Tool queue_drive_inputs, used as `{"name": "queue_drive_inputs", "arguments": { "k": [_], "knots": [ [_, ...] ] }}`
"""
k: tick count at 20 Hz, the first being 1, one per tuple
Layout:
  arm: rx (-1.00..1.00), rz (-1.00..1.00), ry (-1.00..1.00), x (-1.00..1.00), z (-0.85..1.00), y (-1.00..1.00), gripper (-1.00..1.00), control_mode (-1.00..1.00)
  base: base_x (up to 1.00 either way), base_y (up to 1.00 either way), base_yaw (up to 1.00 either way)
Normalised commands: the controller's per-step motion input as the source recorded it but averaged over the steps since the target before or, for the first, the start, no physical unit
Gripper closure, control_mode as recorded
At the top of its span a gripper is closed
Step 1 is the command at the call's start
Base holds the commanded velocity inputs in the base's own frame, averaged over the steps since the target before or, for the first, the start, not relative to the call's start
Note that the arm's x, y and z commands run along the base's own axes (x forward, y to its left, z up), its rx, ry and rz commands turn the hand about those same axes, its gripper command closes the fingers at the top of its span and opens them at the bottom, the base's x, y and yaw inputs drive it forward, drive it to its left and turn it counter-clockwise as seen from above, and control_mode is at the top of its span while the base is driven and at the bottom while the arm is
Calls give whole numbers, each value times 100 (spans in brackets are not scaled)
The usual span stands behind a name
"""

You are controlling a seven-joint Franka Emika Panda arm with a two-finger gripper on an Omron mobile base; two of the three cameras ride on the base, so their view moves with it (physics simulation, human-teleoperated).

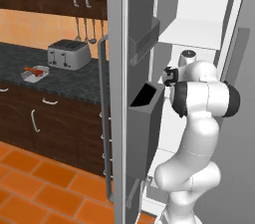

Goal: Take the meat container that has the shrimp and place it on the second highest rack of the freezer. Then take the vegetable container that has the bell pepper and carrot and place it on the highest rack of the freezer.

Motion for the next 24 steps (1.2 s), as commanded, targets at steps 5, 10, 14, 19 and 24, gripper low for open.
{"name": "queue_drive_inputs", "arguments": {
  "k": [5,10,14,19,24],
  "knots": [
    [0,3,0,-60,20,-3,-100,-100,0,0,0],
    [0,11,0,-39,42,1,-100,-100,0,0,0],
    [0,13,0,-65,8,19,-100,-100,0,0,0],
    [0,2,0,-75,4,51,-100,-100,0,0,0],
    [0,4,0,-86,27,2,-100,-100,0,0,0]
  ]
}}
